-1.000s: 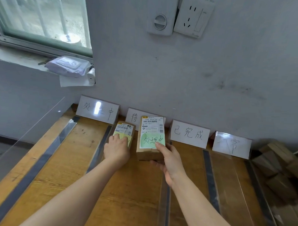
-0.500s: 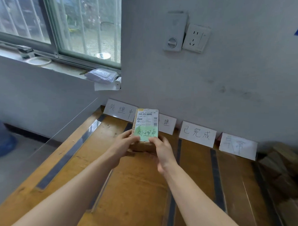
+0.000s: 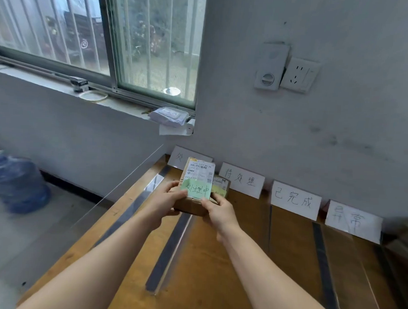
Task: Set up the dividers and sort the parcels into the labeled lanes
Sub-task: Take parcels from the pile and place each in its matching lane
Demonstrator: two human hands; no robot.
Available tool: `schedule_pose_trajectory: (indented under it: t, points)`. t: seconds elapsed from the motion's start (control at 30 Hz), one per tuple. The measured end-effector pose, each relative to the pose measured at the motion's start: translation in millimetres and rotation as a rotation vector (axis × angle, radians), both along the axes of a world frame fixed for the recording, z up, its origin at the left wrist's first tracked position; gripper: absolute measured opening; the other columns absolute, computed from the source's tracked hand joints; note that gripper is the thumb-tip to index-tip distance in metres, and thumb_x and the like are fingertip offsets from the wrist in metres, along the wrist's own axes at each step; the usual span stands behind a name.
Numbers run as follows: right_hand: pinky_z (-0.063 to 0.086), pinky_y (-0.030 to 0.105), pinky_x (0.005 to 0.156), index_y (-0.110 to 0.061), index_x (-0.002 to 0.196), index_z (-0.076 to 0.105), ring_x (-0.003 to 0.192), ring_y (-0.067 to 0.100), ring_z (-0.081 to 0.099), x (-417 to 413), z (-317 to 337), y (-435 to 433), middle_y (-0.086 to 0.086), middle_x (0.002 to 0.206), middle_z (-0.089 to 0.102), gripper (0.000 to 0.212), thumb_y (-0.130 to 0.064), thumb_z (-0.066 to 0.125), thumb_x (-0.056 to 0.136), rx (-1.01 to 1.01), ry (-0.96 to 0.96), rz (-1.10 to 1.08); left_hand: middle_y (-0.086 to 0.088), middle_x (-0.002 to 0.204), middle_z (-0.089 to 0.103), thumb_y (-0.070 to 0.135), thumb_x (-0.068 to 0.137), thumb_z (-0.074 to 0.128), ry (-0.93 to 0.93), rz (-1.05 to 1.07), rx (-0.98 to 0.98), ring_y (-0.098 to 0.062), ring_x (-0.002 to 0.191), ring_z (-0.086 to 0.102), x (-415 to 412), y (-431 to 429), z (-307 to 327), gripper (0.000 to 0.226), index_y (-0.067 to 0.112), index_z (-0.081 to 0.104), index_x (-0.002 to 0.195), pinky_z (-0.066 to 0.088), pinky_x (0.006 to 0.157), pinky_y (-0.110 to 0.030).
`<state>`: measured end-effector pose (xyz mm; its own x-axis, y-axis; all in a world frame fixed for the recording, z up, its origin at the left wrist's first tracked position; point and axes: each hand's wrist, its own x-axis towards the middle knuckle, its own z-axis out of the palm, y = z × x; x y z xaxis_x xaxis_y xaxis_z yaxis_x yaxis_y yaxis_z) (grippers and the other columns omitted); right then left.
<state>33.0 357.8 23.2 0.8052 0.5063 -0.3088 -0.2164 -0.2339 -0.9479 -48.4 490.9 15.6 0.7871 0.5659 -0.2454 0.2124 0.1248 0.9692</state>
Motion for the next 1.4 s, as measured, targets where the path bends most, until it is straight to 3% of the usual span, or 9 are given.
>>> schedule_pose_trajectory:
  t: [0.07,0.17,0.33,0.53,0.73,0.9,1.1,1.23,1.4]
  points:
    - [0.053,0.031,0.093,-0.016,0.138,0.053,0.114,0.014,0.055,3.7,-1.6,17.2,0.002,0.131,0.061,0.042,-0.018,0.06,0.097,-0.031,-0.059,-0.011,-0.007,0.117,0.065,0.024,0.095,0.061,0.018,-0.002,-0.009,-0.019,0.104,0.063,8.7,19.8,-6.2,0.034,0.025,0.051,0.128,0.057,0.079,-0.034]
    - [0.047,0.016,0.075,-0.018,0.134,0.058,0.11,0.01,0.055,13.7,-11.7,47.0,-0.001,0.13,0.063,0.037,-0.017,0.059,0.097,-0.101,-0.149,-0.039,-0.007,0.118,0.065,0.021,0.095,0.061,0.047,-0.011,-0.035,-0.02,0.105,0.062,25.5,48.8,-16.8,0.036,0.024,0.051,0.129,0.055,0.078,-0.033]
    - [0.046,0.013,0.064,-0.02,0.132,0.059,0.109,0.013,0.06,35.4,-33.6,95.9,-0.003,0.128,0.065,0.035,-0.018,0.057,0.098,-0.267,-0.277,-0.101,-0.006,0.121,0.063,0.024,0.096,0.06,0.098,-0.056,-0.034,-0.023,0.112,0.059,60.3,91.8,-39.4,0.037,0.024,0.049,0.132,0.056,0.079,-0.034]
    - [0.054,0.032,0.09,-0.019,0.134,0.055,0.122,0.021,0.055,61.1,-64.8,133.8,0.001,0.135,0.06,0.037,-0.017,0.05,0.098,-0.458,-0.315,-0.114,-0.002,0.112,0.065,0.026,0.098,0.057,0.157,-0.077,-0.043,-0.018,0.102,0.062,97.8,121.6,-72.2,0.038,0.02,0.047,0.135,0.059,0.081,-0.036]
    - [0.055,0.044,0.091,-0.026,0.136,0.047,0.114,0.022,0.056,74.5,-92.5,159.7,-0.001,0.132,0.057,0.045,-0.029,0.054,0.092,-0.493,-0.157,-0.111,-0.007,0.126,0.061,0.025,0.099,0.056,0.215,-0.081,-0.021,-0.022,0.11,0.059,121.5,132.2,-105.9,0.045,0.018,0.043,0.141,0.055,0.077,-0.032]
    - [0.045,0.044,0.106,-0.02,0.154,0.019,0.131,0.025,0.046,81.8,-105.9,172.0,0.003,0.146,0.045,0.069,-0.026,0.055,0.096,-0.461,-0.059,-0.169,-0.01,0.131,0.061,0.025,0.096,0.061,0.257,-0.082,-0.025,-0.024,0.114,0.06,130.5,139.4,-127.3,0.052,0.016,0.042,0.143,0.054,0.094,-0.045]
    - [0.042,0.043,0.109,-0.017,0.148,0.038,0.134,0.024,0.044,81.8,-125.3,181.5,0.003,0.151,0.042,0.049,-0.023,0.042,0.099,-0.535,-0.078,-0.142,-0.01,0.136,0.058,0.016,0.096,0.06,0.326,-0.104,0.06,-0.024,0.12,0.059,135.8,145.3,-139.8,0.054,0.017,0.04,0.146,0.055,0.094,-0.043]
    - [0.034,0.042,0.116,-0.015,0.153,0.028,0.144,0.026,0.031,83.1,-124.1,185.1,0.003,0.161,0.024,0.053,-0.019,0.038,0.102,-0.563,-0.077,-0.114,-0.009,0.139,0.056,0.017,0.094,0.063,0.349,-0.129,0.193,-0.024,0.123,0.056,138.3,148.0,-139.7,0.058,0.018,0.039,0.147,0.054,0.095,-0.043]
    - [0.023,0.039,0.12,-0.013,0.158,0.009,0.151,0.026,0.014,84.4,-121.0,189.9,0.001,0.166,-0.002,0.061,-0.02,0.037,0.104,-0.596,-0.072,-0.077,-0.009,0.139,0.056,0.019,0.094,0.064,0.363,-0.152,0.225,-0.023,0.121,0.057,139.7,149.2,-136.1,0.058,0.016,0.04,0.146,0.055,0.093,-0.041]
